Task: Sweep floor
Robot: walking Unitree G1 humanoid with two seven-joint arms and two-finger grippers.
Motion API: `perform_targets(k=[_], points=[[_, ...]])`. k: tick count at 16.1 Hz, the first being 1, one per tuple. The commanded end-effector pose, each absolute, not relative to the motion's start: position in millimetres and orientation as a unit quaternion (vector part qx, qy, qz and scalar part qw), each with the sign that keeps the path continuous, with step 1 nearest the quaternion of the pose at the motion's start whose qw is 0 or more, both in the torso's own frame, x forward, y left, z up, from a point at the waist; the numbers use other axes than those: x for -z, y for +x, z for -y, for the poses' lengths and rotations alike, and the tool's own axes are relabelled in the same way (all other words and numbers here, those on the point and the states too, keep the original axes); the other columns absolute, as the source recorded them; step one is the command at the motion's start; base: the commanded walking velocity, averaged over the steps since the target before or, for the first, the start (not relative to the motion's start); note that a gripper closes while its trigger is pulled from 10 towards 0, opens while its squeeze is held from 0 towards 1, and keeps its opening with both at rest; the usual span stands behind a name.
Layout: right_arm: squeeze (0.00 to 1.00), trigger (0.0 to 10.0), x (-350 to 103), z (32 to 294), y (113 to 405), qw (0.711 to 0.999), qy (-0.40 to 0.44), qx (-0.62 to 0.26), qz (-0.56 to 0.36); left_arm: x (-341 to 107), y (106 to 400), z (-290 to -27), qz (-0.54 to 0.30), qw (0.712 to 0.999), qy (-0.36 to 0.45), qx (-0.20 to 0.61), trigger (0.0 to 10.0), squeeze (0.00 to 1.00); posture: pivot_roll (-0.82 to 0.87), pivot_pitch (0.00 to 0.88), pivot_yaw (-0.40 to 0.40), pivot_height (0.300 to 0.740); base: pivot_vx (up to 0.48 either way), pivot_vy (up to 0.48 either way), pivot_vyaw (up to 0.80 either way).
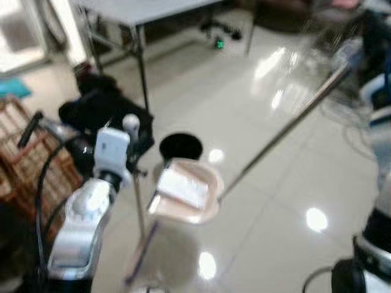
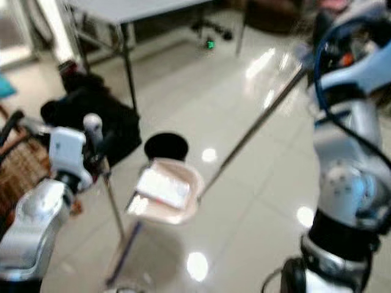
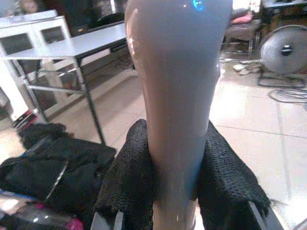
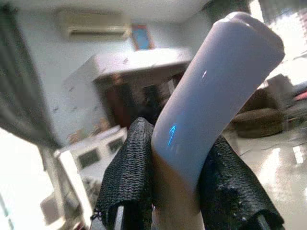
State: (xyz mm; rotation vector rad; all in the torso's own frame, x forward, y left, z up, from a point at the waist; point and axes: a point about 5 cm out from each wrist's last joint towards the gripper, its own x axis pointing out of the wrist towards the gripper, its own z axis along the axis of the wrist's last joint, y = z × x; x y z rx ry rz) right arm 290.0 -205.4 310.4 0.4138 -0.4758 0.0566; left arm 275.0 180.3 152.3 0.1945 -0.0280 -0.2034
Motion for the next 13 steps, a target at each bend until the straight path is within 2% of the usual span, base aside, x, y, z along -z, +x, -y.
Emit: perform_targets(k=[1,13], points=[[0.0,10.0,-322.6,206.1,286.4,0.943,0.206,-0.032,0.26,-160.3,274.8,-179.9,0.03,0.989,0.105,0.1,10.0,0.0,0.02,0.057,-0.055,0.74,0.375,0.0,0.0],[0.0,10.0,-324.0,200.8,286.0,0.941,0.209,-0.042,0.263,-161.2,275.0,-181.6,0.028,0.987,0.114,0.107,10.0,0.0,0.03,0.048,-0.038,0.74,0.378,0.0,0.0]])
